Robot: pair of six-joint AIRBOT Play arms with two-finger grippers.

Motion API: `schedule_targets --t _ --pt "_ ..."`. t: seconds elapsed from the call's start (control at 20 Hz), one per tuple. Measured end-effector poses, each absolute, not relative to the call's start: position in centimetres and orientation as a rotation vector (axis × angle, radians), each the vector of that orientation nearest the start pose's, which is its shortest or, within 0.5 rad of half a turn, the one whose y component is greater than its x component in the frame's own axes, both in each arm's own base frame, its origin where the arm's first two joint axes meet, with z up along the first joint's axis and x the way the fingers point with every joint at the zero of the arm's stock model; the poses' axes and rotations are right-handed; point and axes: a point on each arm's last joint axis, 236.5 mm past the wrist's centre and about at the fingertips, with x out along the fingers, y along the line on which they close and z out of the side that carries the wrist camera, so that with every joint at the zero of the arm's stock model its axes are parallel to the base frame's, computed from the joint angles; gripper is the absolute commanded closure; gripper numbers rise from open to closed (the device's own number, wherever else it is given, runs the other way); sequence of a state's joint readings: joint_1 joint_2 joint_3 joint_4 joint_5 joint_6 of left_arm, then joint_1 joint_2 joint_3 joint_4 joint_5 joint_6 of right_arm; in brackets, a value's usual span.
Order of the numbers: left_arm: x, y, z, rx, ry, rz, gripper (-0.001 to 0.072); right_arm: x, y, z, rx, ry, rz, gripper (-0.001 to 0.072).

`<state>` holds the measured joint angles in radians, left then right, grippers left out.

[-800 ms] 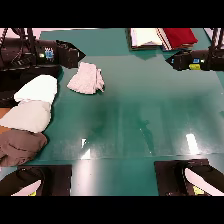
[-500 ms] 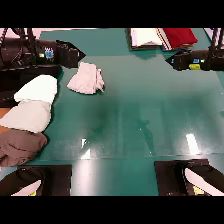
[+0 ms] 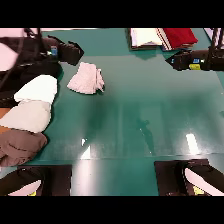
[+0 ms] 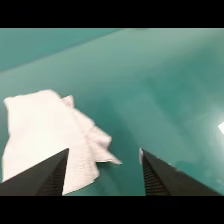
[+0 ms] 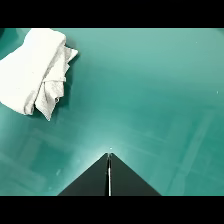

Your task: Fold the shirts.

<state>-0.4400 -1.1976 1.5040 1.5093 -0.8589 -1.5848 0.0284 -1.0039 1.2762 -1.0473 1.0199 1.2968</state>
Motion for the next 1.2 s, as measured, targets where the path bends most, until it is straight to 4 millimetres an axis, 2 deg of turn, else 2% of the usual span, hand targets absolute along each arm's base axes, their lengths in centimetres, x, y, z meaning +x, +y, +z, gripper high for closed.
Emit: schedule_targets --t 0.2,0.3,0.4,0.5,0.6,0.65,0.7,0.75,0.9,1.0,1.1,1.2 --pt "48.5 -19.7 12.9 0.112 0.744 -0.350 0.0166 39.4 11.2 20.9 0.160 0.678 0.444 0.0701" --pt "50.6 -18.5 7.0 0.123 0.838 -0.306 0.0166 39.4 11.2 20.9 0.160 0.678 0.444 0.0700" --pt "51.9 -17.6 2.1 0.115 0.908 -0.271 0.0167 39.4 11.3 21.0 0.164 0.677 0.447 0.0701" --pt "53.0 -17.1 -1.0 0.096 0.935 -0.250 0.0168 39.4 11.3 21.0 0.165 0.677 0.448 0.0700" --pt "53.8 -17.3 -2.4 0.067 0.932 -0.245 0.0169 39.4 11.3 21.0 0.166 0.677 0.448 0.0701" --pt "54.2 -17.5 -2.6 0.052 0.921 -0.245 0.0200 39.4 11.4 21.0 0.165 0.677 0.449 0.0700" --pt "54.5 -17.6 -2.8 0.041 0.917 -0.244 0.0527 39.4 11.3 21.0 0.166 0.676 0.448 0.0700" --pt "54.8 -17.6 -2.6 0.031 0.909 -0.243 0.0679 39.4 11.3 21.0 0.166 0.677 0.448 0.0700" --pt "55.6 -17.9 -0.8 0.017 0.889 -0.247 0.0686 39.2 11.3 21.4 0.164 0.666 0.449 0.0701" --pt "56.3 -17.9 2.8 0.024 0.839 -0.249 0.0686 38.8 11.3 22.3 0.160 0.642 0.449 0.0701" --pt "56.9 -17.6 8.9 0.039 0.740 -0.246 0.0687 38.4 11.2 23.8 0.156 0.594 0.444 0.0701" --pt "56.2 -16.9 17.0 0.043 0.601 -0.245 0.0687 37.9 11.0 26.1 0.147 0.533 0.442 0.0701"
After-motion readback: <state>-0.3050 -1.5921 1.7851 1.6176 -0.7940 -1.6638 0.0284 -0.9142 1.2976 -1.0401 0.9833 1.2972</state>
